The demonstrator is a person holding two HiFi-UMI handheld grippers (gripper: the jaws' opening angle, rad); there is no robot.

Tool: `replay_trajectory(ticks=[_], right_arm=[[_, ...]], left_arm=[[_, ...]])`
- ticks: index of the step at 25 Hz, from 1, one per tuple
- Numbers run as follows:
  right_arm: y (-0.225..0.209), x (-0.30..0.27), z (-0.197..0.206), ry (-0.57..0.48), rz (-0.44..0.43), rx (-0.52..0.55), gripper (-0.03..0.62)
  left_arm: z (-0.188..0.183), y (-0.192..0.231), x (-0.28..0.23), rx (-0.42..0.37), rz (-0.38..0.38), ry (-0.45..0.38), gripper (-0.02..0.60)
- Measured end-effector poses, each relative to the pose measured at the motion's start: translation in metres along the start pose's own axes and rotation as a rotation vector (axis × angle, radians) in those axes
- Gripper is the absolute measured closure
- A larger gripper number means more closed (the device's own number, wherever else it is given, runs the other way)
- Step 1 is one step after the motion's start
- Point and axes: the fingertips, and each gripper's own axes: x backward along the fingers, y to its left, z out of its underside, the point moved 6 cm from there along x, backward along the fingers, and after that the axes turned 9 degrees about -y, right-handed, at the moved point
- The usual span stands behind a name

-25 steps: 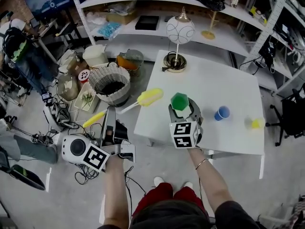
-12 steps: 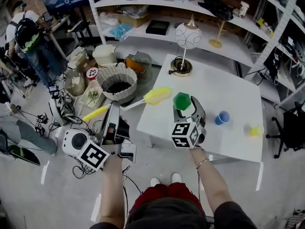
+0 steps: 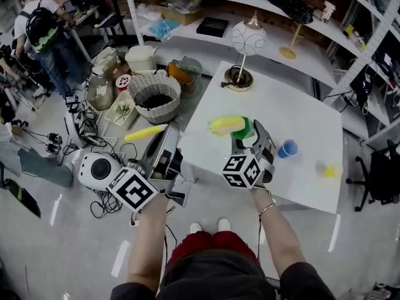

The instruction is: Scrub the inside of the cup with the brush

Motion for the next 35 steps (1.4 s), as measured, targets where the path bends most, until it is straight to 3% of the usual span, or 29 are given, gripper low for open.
replay_trajectory(ticks=[17,31,35], right_arm=[[-0.019,0.003,0.02,-0.023,-0.033,0.19,0.284],[-0.025,0.006,0.03,-0.064,-0.121,0.247,0.284],[-0.028,0.007,0.027,-0.088,-0.175,0.245,0.284]], left_arm=[[0.068,-0.039,-0.038,-0.336,-0.031,0.151,0.538],[0.111,-0.049,-0.055,-0.385,-0.073,0.19,0.538],[0.119,-0.05,-0.056,-0.393,-0.048,0.189,0.538]])
